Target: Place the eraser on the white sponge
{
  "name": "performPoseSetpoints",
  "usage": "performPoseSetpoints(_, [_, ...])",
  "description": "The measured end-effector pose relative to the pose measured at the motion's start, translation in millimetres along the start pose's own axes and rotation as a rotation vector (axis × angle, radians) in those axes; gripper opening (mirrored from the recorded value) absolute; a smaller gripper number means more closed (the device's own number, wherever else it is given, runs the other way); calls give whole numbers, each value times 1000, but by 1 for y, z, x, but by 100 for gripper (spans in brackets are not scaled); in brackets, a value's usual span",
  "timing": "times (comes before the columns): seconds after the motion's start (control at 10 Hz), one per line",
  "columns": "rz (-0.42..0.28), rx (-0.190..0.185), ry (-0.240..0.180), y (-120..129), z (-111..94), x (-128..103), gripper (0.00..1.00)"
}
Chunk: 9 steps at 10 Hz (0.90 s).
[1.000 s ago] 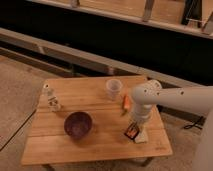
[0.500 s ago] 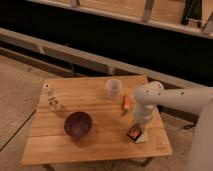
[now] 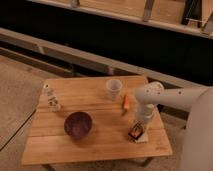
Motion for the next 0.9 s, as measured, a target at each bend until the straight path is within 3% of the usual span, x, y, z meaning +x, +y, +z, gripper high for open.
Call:
performPoseSetpoints(0.2, [-1,2,0,0,0,-3,4])
performPoseSetpoints(0.6, [10,11,3,-5,-1,-6,49])
performPoseSetpoints(0.9, [12,5,1,-5,-4,-6,76])
